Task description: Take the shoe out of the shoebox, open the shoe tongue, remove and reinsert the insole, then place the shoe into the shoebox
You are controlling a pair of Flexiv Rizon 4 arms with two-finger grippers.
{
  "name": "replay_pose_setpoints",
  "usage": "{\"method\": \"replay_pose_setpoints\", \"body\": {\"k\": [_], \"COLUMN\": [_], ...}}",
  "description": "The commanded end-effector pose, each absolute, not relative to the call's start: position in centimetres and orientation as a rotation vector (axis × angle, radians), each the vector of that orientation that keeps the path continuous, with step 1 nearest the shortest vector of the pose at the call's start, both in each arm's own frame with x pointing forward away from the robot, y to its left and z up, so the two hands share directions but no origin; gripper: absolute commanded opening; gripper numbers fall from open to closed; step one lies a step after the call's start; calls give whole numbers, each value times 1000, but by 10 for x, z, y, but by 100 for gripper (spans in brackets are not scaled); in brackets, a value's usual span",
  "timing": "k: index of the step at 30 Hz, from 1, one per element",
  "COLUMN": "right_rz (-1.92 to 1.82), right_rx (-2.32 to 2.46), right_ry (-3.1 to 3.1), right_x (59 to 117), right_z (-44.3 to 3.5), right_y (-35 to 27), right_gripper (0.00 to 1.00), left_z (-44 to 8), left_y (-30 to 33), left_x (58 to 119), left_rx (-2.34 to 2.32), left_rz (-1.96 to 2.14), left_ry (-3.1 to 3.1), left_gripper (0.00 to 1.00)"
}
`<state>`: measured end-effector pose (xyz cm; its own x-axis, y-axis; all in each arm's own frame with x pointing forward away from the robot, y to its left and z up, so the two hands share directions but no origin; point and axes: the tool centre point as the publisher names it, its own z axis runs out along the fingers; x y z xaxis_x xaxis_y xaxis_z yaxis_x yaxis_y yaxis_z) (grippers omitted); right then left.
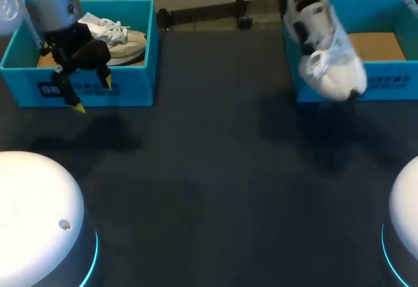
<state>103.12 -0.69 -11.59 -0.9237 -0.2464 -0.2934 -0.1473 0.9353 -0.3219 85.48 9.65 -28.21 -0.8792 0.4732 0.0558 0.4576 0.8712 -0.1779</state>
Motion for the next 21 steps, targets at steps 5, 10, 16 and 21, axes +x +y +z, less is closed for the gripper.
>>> {"method": "replay_pose_setpoints", "body": {"k": [5,10,16,21], "right_rz": [-470,-459,-459,-438], "right_rx": [-194,-170,-170,-141], "right_ry": [2816,2822,2822,2825], "right_x": [1076,1080,1080,1083], "right_z": [-92,-93,-93,-94], "right_y": [-53,-57,-57,-66], "right_gripper": [0,0,0,0], "left_z": [-282,-282,-282,-282], "left_y": [97,97,97,97], "left_x": [854,854,854,854], "left_rx": [-736,-736,-736,-736], "left_rz": [243,243,243,243], "left_ry": [-2945,-2945,-2945,-2945], "left_gripper": [100,100,100,100]}}
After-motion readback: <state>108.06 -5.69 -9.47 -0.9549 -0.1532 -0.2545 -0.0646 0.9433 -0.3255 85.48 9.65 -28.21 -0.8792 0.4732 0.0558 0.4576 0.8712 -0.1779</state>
